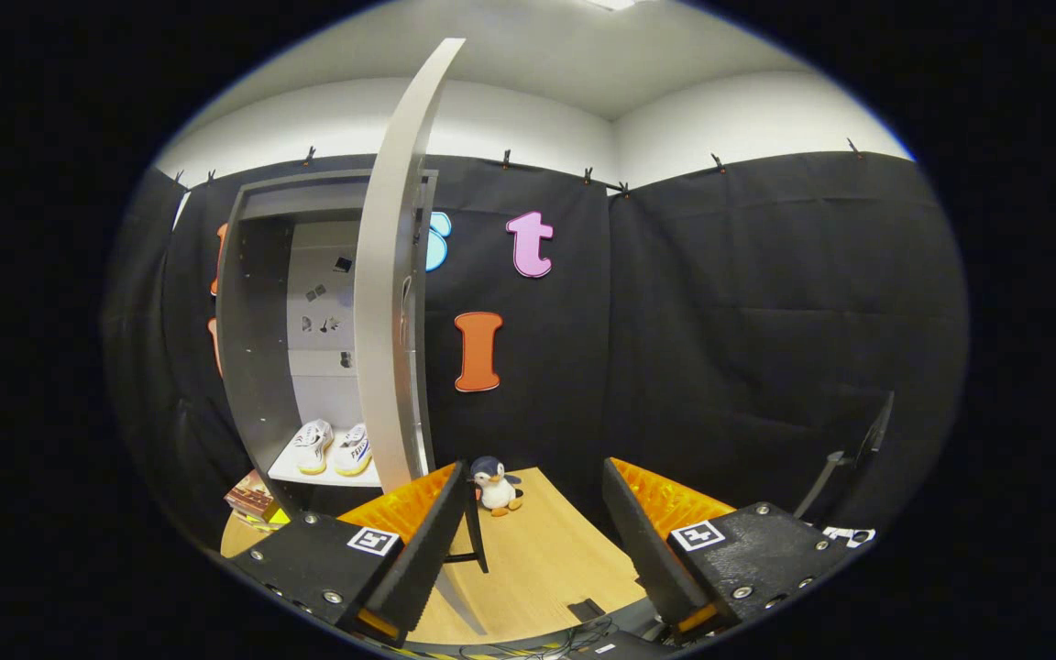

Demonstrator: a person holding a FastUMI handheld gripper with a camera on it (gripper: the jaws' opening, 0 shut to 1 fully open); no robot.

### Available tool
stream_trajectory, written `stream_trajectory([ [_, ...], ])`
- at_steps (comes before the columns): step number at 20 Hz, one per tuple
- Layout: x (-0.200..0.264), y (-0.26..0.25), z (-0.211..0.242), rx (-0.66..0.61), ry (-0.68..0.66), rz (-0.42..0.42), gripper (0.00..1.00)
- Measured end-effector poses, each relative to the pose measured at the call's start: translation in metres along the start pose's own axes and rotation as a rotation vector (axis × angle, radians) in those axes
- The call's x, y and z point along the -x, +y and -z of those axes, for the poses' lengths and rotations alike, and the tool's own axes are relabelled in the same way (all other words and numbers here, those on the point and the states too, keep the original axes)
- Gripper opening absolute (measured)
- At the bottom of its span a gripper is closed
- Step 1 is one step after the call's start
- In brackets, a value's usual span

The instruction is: Open the shoe cabinet door, grab the shoes and put them into the shoe cabinet, then close the shoe cabinet door.

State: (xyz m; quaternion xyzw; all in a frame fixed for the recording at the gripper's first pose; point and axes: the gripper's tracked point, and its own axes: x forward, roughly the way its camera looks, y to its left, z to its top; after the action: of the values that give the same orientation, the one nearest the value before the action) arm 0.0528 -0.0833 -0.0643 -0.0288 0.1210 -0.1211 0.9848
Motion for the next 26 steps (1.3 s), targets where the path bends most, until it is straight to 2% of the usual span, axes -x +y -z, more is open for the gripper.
stream_trajectory([
  [6,0.007,0.022,0.004,-0.035,0.021,-0.045,0.90],
  [10,0.018,0.053,0.001,-0.028,0.013,-0.075,0.90],
  [17,0.033,0.102,-0.002,-0.030,-0.025,-0.038,0.89],
  [26,0.029,0.184,-0.003,-0.075,-0.018,-0.134,0.90],
])
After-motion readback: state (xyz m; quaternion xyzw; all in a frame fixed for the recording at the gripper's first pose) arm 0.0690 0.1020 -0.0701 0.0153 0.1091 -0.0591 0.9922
